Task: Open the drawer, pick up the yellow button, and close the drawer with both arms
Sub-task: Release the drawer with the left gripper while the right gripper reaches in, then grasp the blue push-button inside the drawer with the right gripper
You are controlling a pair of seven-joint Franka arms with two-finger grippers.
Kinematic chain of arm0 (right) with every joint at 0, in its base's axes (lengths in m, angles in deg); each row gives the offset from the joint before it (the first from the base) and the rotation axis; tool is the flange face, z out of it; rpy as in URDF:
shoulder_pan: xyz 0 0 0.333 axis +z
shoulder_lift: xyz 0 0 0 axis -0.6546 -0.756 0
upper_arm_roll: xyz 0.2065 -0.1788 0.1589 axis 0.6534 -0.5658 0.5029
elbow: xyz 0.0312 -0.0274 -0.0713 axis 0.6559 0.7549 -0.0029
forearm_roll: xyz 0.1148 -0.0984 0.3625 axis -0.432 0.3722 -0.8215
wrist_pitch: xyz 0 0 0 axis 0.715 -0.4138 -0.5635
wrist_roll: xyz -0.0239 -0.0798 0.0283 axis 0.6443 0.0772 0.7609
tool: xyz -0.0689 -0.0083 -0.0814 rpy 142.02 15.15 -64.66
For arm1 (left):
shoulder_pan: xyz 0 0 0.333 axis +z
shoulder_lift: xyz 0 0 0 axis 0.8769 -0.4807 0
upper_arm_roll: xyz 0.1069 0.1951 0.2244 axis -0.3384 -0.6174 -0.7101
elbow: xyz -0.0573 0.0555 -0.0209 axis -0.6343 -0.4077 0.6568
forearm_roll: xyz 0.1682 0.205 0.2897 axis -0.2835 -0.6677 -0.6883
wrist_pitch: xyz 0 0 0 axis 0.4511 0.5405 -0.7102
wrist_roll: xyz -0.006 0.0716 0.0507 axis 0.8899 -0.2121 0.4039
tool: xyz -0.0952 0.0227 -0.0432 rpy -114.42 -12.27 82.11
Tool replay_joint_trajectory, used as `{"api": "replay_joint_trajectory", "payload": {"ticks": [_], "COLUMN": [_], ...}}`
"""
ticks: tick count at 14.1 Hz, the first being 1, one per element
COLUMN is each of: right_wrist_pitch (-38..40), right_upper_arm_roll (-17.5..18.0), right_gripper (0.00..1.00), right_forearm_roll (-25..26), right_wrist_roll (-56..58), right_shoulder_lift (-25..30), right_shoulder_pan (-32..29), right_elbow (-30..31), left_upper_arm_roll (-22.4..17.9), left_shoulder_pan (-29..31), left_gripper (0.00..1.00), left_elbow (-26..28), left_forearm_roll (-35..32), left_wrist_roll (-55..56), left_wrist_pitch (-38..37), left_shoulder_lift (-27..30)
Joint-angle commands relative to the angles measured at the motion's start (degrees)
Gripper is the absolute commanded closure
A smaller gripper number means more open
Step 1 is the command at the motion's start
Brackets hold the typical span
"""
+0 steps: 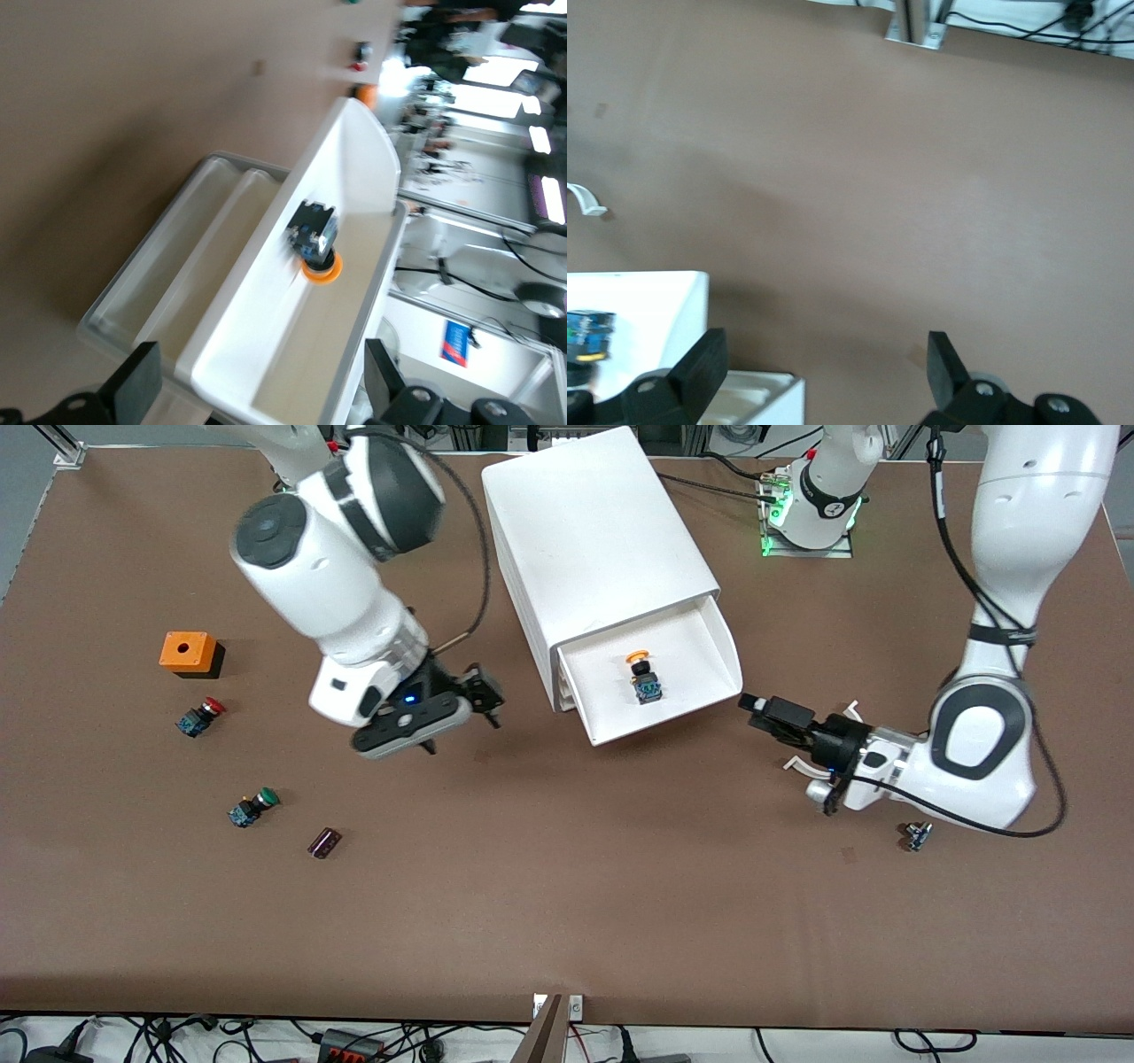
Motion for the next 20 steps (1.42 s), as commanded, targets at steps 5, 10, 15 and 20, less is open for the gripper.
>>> {"api": "replay_joint_trajectory", "payload": {"ticks": [5, 10, 15, 20], "right_wrist_pitch": [-3.77, 1.25, 1.34, 1.34], "right_upper_arm_roll": [-1.06, -0.80, -1.06, -0.97], "right_gripper": [0.00, 0.00, 0.00, 0.00], "right_forearm_roll": [10.09, 13.20, 13.29, 13.29], "right_wrist_roll": [-16.62, -24.21, -25.27, -25.44], "right_shoulder_lift": [-8.84, -16.85, -19.05, -20.11], "right_shoulder_pan": [10.64, 15.13, 18.39, 19.71], "right_elbow": [-9.05, -21.12, -22.26, -22.27], "left_upper_arm_roll": [1.44, 1.09, -1.02, -0.94], "left_shoulder_pan": [-2.17, -5.70, -5.96, -5.87], "left_gripper": [0.00, 0.00, 0.00, 0.00], "left_elbow": [-9.54, -9.54, -9.89, -9.54], "left_forearm_roll": [-34.27, -47.85, -49.34, -49.88], "left_wrist_roll": [15.06, 17.63, 22.19, 23.95], "left_wrist_pitch": [-2.29, 3.33, 10.88, 10.99], "left_shoulder_lift": [3.71, 5.30, 4.60, 4.68]}}
